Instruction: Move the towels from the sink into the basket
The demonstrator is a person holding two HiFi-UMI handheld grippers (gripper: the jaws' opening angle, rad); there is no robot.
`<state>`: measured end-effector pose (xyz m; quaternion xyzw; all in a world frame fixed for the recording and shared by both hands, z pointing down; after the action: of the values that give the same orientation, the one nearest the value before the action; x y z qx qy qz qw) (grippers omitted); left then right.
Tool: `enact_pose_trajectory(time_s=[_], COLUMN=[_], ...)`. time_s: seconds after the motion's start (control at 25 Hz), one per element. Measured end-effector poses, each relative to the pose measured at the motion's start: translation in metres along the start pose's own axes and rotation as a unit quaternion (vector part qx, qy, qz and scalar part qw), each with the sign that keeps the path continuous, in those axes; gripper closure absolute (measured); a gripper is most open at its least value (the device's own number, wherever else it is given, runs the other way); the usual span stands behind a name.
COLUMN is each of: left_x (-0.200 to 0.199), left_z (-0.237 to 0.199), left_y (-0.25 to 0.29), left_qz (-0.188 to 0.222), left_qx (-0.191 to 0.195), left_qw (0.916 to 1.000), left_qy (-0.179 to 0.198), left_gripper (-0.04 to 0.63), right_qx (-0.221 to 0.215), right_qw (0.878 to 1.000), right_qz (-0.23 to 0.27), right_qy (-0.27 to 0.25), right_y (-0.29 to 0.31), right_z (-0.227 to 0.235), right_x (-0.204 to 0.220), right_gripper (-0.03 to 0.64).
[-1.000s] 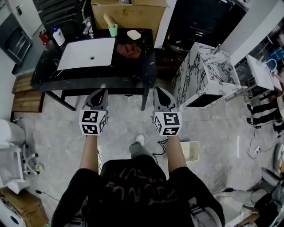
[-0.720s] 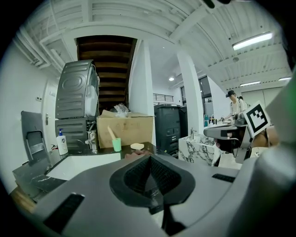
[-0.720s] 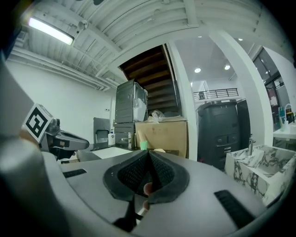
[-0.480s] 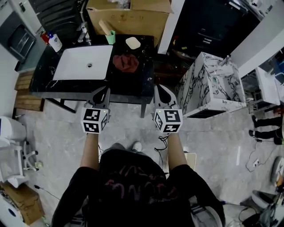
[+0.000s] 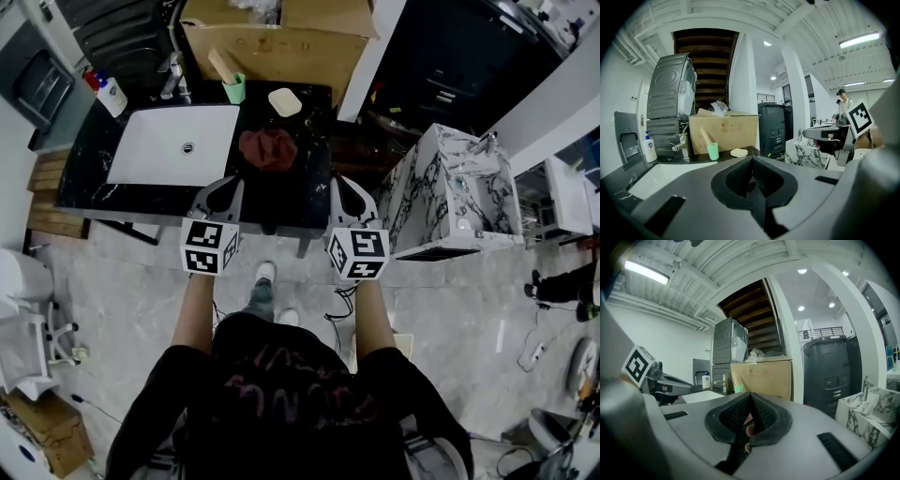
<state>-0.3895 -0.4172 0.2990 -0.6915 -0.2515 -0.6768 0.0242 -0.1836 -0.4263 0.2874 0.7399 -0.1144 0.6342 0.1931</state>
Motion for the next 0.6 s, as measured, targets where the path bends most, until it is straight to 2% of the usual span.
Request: enact_pose_trajectory(time_s=[0.4, 0.48, 0.6], left_x=[0.021, 0.03, 0.04], left_z=[-0.015, -0.015, -0.014], left_y=[0.074, 0.087, 0.104], left_qz=[-0.057, -0.079, -0.106], left_qx=[0.041, 0.05, 0.059], left_qw=[0.9975, 0.9956, 0.9926], left_qy=[0.001, 0.001, 0.01], left_gripper=[0.567, 0.455, 0.401], right_qx=[0.019, 0.021, 0.024], right_qw=[1.0, 0.999, 0.999], right_qz=[-0.024, -0.028, -0.033], right_qy=[0.009, 0.011, 0.014], right_y=[0.049, 0.055, 0.06], right_z=[0.015, 0.018, 0.023], right_x=[0.014, 0.017, 0.021], right_gripper=[0.601, 0.601, 0.601])
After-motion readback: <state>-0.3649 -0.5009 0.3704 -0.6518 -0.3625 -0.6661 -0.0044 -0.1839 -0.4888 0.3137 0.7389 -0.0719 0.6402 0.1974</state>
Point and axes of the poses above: the fingertips, and each gripper's own axes: y forward along the fingers, z to its right, x out of its underside, the point moved 2 cm from there along -y, backward along the fingers, and after that the axes turned 10 degrees about -y, right-handed, at the moved point
